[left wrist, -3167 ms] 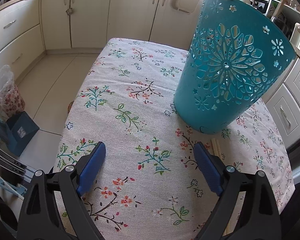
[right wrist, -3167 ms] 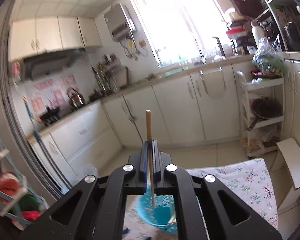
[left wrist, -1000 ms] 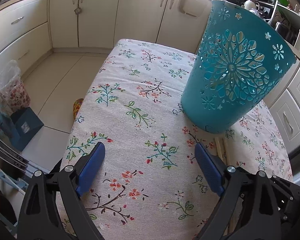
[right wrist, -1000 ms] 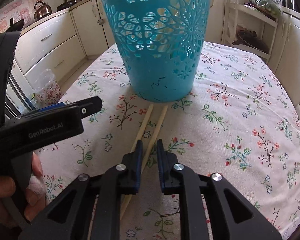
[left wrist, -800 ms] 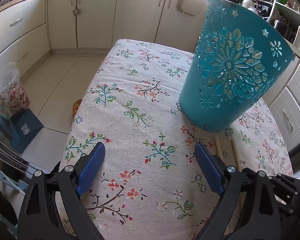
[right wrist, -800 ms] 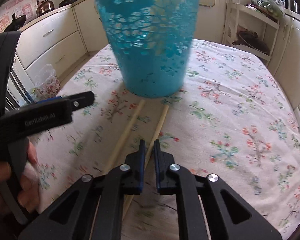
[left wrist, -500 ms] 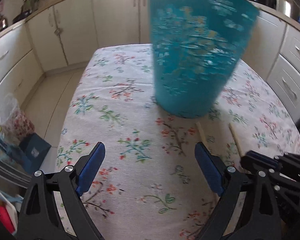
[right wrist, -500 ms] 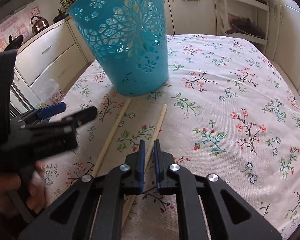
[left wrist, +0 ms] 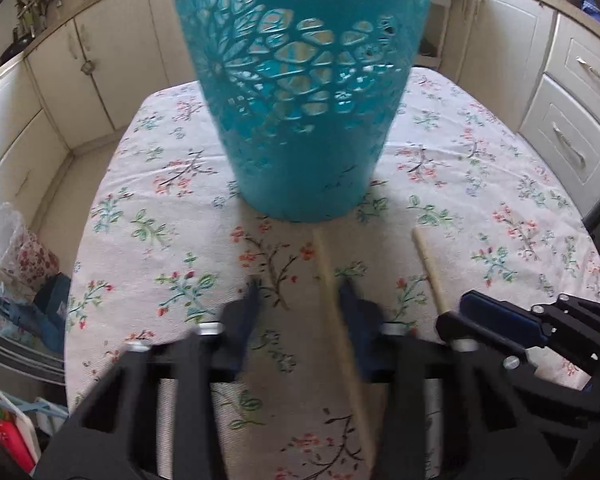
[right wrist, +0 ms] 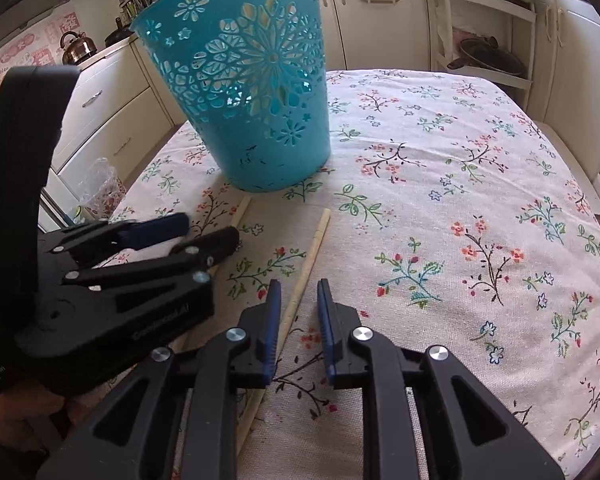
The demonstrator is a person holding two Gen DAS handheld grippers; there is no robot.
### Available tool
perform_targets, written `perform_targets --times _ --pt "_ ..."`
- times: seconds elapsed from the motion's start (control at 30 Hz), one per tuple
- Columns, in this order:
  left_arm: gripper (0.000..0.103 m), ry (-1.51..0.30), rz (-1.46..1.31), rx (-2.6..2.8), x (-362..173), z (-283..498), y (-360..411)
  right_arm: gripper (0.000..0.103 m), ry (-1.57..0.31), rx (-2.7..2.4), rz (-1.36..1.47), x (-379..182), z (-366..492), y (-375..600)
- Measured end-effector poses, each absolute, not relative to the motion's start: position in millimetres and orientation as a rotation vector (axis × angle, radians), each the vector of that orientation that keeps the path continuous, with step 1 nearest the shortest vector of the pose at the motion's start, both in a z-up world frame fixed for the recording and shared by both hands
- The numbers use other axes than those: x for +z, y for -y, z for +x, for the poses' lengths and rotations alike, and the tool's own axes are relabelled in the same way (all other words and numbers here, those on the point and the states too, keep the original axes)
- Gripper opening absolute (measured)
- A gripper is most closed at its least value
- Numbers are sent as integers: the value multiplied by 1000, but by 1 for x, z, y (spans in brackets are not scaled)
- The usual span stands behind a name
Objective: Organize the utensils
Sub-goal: 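Grasp a wooden stick from the bundle with the left gripper, then lift the stick over the teal basket and open the left gripper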
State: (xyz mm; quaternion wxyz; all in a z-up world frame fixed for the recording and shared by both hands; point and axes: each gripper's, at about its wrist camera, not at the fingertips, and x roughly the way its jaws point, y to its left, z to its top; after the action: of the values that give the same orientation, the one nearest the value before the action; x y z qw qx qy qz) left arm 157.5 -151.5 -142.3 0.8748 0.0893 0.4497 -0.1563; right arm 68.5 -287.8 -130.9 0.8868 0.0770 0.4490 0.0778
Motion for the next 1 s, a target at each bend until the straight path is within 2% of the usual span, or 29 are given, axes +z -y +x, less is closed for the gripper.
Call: perform_targets --times 0.03,0.07,0.3,0.43,0.53,0.7,0.83,1.0 --pt "9 -947 173 -335 -142 158 151 23 -932 162 163 -131 69 288" --pt "8 -955 158 -340 -141 158 150 24 -931 160 164 -132 70 287" --pt "9 -1049 107 -335 -140 170 143 29 -924 160 160 -133 72 284" --pt "7 -1030 138 -349 -142 172 146 32 -916 161 146 -133 72 283" --pt "5 -1029 16 -385 -142 170 129 32 -911 162 159 -133 73 285" --pt "5 -890 -83 -394 -116 147 90 34 -901 163 168 -134 71 287" --pt "5 -760 -133 -382 -73 135 60 41 -892 167 154 -135 73 282" --pt "5 -611 -199 -404 -17 138 46 42 -889 165 147 -135 73 280"
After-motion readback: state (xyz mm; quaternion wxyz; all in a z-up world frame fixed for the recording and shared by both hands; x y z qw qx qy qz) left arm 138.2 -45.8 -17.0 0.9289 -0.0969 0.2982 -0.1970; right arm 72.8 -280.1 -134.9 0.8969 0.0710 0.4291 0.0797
